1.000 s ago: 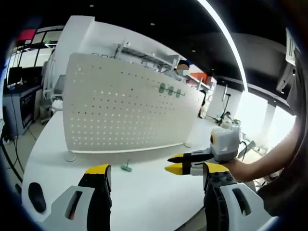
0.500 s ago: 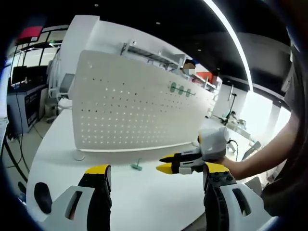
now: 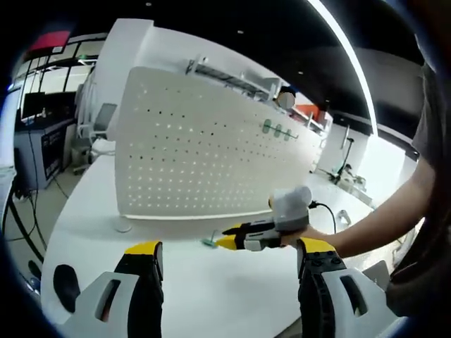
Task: Insert the hook assembly into the mounting plate slot until the hook locks in place.
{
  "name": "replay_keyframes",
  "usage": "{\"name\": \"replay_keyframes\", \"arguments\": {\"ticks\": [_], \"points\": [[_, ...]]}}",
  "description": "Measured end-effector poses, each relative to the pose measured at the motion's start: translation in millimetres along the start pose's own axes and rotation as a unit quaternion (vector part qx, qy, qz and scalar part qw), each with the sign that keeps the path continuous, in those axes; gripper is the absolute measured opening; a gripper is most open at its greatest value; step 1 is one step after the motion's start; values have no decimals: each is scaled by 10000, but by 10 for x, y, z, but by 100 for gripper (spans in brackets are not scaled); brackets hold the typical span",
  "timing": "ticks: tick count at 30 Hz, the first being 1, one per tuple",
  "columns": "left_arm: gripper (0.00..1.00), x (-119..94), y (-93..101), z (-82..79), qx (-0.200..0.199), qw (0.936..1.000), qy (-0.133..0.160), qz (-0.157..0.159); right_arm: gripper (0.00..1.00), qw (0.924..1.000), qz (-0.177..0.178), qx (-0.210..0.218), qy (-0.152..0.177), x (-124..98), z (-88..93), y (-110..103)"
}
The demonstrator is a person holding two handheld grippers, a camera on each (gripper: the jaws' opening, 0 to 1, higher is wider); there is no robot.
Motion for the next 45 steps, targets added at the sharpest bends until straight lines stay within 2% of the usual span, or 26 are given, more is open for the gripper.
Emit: {"name": "replay_keyframes", "arguments": {"ticks": [23, 38, 41, 45], "points": [[79, 101, -130, 105, -159, 9998, -83, 14, 23, 9991, 227, 263, -246, 287, 20, 249], [79, 158, -168, 131, -208, 9997, -109, 69, 22, 9984, 408, 345, -183, 460, -195, 316], [79, 152, -179, 155, -232, 9996, -128, 62, 19, 9986, 407, 270, -210, 519, -222, 302], [79, 136, -212, 189, -245, 9996, -147, 29, 8, 9983, 466, 199, -283, 590, -218, 346]]}}
Point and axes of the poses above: the point that each gripper's makers call its tool centre point, and the gripper's own axes: x roughly forward along the fingers, y roughly to its right, z roughly out of its underside, the point moved 2 cm from there along -x, roughly backward along the fingers, and after that the axes turned 12 degrees about x, right-handed, at the moved point
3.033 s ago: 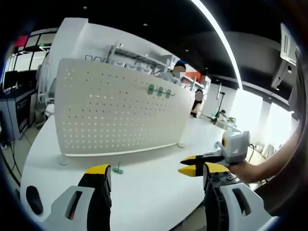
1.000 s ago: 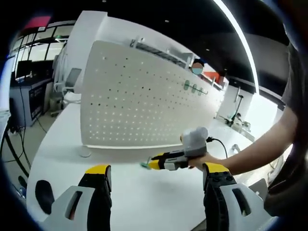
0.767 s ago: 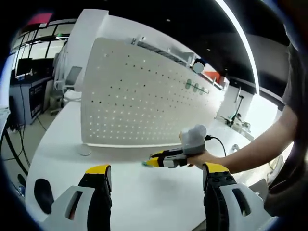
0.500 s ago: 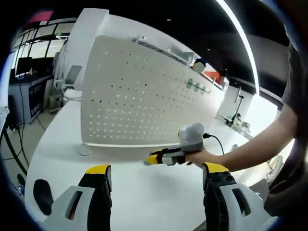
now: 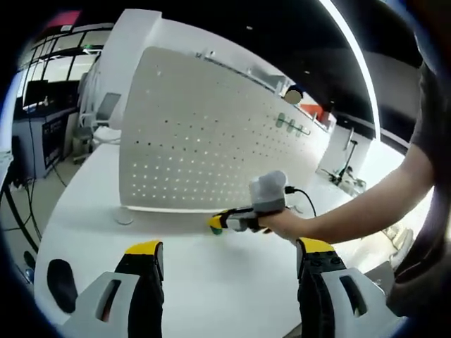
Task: Insert the hook assembly into the mounting plate slot until the hook locks in place.
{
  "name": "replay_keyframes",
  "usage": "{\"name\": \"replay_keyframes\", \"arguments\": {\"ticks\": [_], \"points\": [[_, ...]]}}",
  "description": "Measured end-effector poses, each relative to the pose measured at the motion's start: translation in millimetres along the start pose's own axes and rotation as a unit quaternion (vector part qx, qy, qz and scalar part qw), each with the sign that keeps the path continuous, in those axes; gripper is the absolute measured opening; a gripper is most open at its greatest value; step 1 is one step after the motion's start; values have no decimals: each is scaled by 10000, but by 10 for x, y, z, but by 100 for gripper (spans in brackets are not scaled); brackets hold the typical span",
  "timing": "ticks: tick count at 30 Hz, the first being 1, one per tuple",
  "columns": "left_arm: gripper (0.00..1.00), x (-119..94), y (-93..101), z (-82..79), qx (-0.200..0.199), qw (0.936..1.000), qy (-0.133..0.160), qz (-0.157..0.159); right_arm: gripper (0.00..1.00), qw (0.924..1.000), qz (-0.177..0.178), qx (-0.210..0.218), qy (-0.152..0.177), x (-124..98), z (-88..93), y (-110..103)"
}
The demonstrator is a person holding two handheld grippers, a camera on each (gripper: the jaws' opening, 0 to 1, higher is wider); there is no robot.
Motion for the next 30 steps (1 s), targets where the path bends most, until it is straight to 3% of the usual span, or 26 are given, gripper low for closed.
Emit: {"name": "replay_keyframes", "arguments": {"ticks": [4, 12, 19, 30], "points": [[79, -14, -34, 6, -24, 10000, 0, -44, 4, 9997, 101, -212, -104, 32, 37, 45], [78, 28, -13, 8, -20, 10000, -34, 14, 0, 9992, 232, -339, 5, -35, -11, 107], [78, 49, -1, -26, 26, 10000, -6, 61, 0, 9993, 195, -305, -25, -105, 7, 134], [78, 26, 81, -132, 110, 9998, 133, 97, 0, 9988, 120, -445, 148, -310, -113, 83]]}}
Point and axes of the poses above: the point that each gripper's makers call its tool centre point, and the gripper's own axes: x roughly forward along the fingers, y roughly to its right, z roughly out of its underside, the point moved 2 cm from there along -x, roughly backward along the fingers, and after that the axes turned 12 degrees about x, right-handed, at the moved point
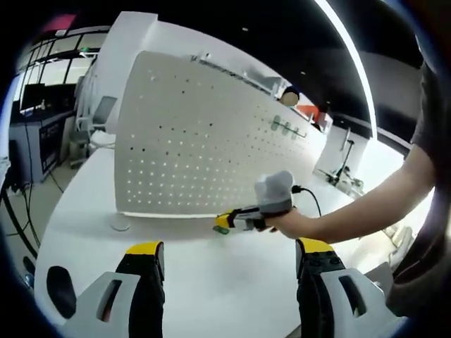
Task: Insert the hook assembly into the mounting plate slot until the hook locks in place.
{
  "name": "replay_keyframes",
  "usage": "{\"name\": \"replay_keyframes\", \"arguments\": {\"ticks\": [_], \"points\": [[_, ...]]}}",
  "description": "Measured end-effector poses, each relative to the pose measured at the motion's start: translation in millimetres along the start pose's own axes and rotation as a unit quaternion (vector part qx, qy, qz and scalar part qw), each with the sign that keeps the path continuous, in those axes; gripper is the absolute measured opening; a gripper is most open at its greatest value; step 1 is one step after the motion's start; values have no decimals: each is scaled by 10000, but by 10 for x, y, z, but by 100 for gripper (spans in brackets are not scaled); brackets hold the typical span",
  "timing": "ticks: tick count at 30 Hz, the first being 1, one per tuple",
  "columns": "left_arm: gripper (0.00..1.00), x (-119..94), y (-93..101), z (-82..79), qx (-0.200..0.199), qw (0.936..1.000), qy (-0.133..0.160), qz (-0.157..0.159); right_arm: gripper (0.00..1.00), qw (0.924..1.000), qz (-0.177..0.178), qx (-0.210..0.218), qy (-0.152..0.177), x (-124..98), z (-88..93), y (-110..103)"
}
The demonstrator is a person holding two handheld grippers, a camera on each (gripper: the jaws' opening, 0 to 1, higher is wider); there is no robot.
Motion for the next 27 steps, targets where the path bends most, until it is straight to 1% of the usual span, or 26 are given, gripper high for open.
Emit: {"name": "replay_keyframes", "arguments": {"ticks": [7, 13, 17, 18, 19, 20, 21, 23, 25, 26, 27], "points": [[78, -27, 80, -73, 65, 10000, 61, 37, 0, 10000, -62, 13, 63, -145, -62, -65], [77, -54, 155, -143, 123, 9998, 120, 59, 0, 9997, -159, -18, 159, -346, -116, -101], [77, -57, 218, -203, 169, 9997, 161, 110, 0, 9994, -246, 43, 232, -509, -157, -146], [77, -56, 229, -216, 187, 9996, 174, 114, 0, 9990, -292, 69, 318, -554, -188, -181], [77, -50, 236, -226, 201, 9995, 193, 117, 0, 9986, -393, -138, 339, -605, -209, -250], [77, -47, 247, -236, 199, 9995, 200, 122, 0, 9982, -387, -274, 368, -645, -227, -275], [77, -43, 265, -246, 189, 9995, 196, 133, 0, 9979, -437, -189, 444, -693, -250, -321], [77, -40, 298, -262, 207, 9995, 196, 135, 0, 9971, -512, -245, 511, -797, -291, -409], [76, -40, 332, -274, 236, 9995, 181, 146, 0, 9951, -628, -326, 689, -925, -354, -516], [76, -39, 358, -287, 223, 9994, 204, 171, 0, 9935, -662, -465, 806, -1001, -379, -579], [76, -38, 368, -291, 219, 9994, 212, 180, 0, 9929, -704, -567, 779, -1039, -359, -618]]}}
Point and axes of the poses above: the point that each gripper's makers call its tool centre point, and the gripper's own axes: x roughly forward along the fingers, y roughly to its right, z roughly out of its underside, the point moved 2 cm from there along -x, roughly backward along the fingers, and after that the axes turned 12 degrees about x, right-handed, at the moved point
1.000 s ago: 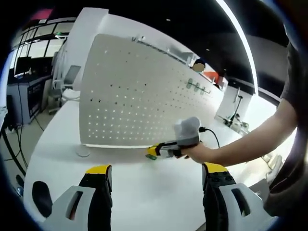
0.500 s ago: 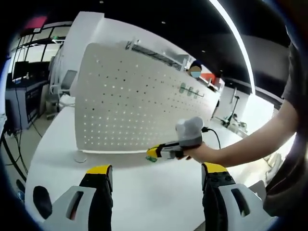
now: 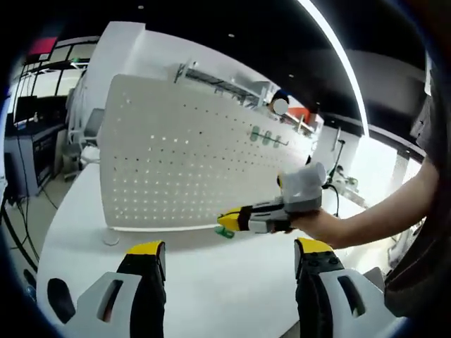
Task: Insert the hook assembly into the mounting plate slot until the hook locks in place.
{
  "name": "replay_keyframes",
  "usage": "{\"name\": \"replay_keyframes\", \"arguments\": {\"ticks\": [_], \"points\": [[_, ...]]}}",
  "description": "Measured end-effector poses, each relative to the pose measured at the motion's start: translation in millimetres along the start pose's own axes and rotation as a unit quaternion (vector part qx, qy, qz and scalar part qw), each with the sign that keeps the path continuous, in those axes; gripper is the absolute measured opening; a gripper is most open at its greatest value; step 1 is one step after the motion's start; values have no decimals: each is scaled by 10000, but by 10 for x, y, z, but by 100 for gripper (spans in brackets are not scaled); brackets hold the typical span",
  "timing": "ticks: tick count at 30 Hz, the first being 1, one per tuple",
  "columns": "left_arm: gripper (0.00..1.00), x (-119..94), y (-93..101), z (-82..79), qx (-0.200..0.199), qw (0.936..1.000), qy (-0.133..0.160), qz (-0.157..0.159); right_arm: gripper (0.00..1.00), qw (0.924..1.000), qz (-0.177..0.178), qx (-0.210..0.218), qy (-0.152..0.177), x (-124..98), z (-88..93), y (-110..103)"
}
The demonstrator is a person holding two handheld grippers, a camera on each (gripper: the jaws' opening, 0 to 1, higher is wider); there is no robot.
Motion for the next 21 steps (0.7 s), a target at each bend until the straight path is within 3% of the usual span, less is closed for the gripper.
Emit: {"name": "replay_keyframes", "arguments": {"ticks": [13, 21], "points": [[74, -36, 153, 50, 1, 9999, -57, 113, 0, 9993, -348, 130, 36, -369, 107, -379], [74, -98, 249, 119, -60, 9997, -191, 130, 0, 9982, -374, 211, 426, -702, -18, -645]]}}
Point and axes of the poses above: the point that each gripper's makers call its tool centre point, and the gripper's own axes: x roughly forward along the fingers, y roughly to its right, z roughly out of its underside, the point moved 2 cm from there along -x, roughly backward along the fingers, and after that the axes turned 12 degrees about x, right-handed, at the moved point
